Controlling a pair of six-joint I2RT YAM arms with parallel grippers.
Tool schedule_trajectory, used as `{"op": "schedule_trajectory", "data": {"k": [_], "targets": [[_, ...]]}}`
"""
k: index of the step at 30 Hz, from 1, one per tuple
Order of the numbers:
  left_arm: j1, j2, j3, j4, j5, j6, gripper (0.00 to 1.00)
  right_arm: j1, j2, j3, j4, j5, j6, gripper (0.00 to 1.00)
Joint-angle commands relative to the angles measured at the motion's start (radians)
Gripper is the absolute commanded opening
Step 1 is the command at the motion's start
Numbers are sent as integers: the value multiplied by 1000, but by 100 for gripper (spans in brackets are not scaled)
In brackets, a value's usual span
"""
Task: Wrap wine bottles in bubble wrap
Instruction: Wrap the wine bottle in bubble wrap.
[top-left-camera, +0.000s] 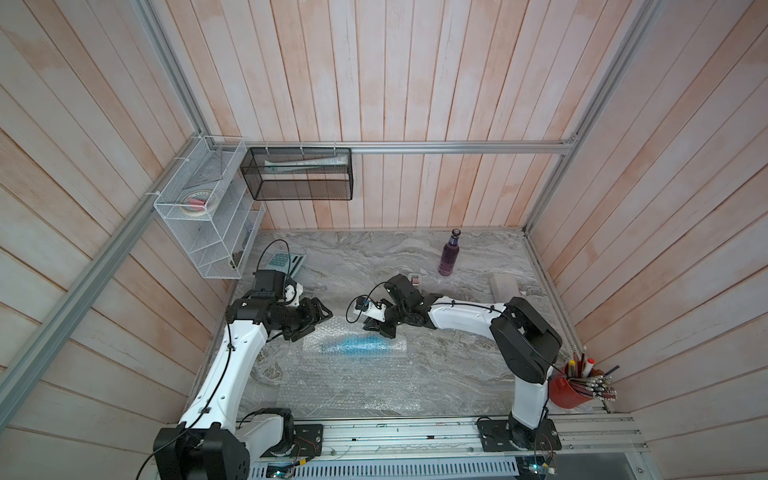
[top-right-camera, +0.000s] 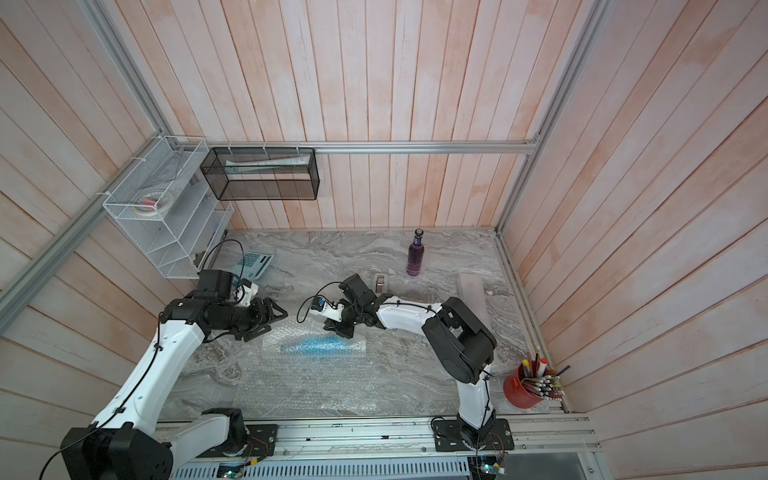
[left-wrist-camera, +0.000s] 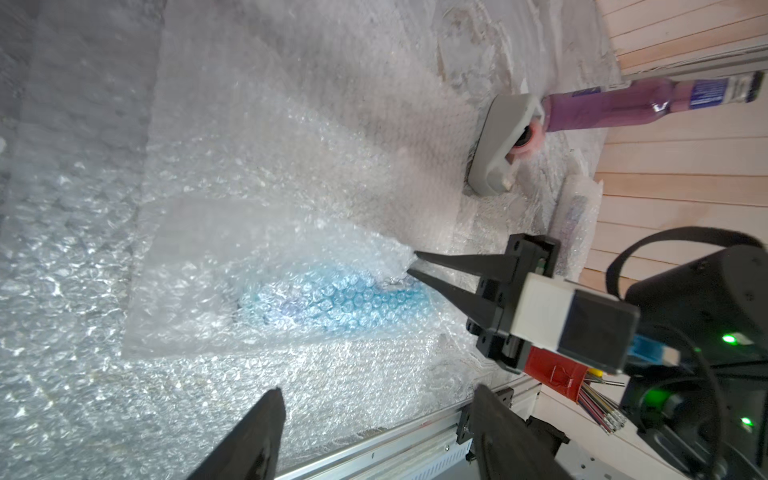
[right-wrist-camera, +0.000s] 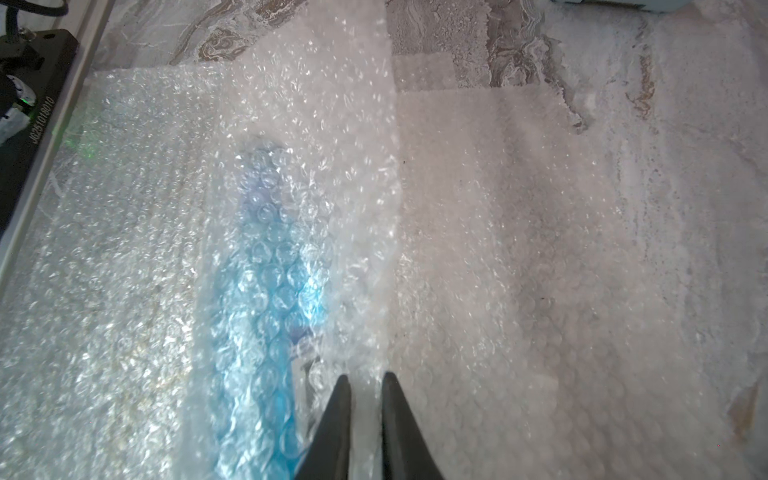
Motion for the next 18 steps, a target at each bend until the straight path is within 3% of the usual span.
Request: {"op": "schedule_trajectory", "data": {"k": [1,7,12,18], "targets": [[-3,30,-33,81,7,3,70,-7,34,29,40,-29,21,21],[-6,144,-62,212,22,9,65,-23,37,41,84,-5,54,34],[-11,248,-81,289,19,34,62,-53,-46,19,110,-6,84,47],[-20,346,-94,305,-38,91,59,-79,-189,-35,84,-48,95,54]]}}
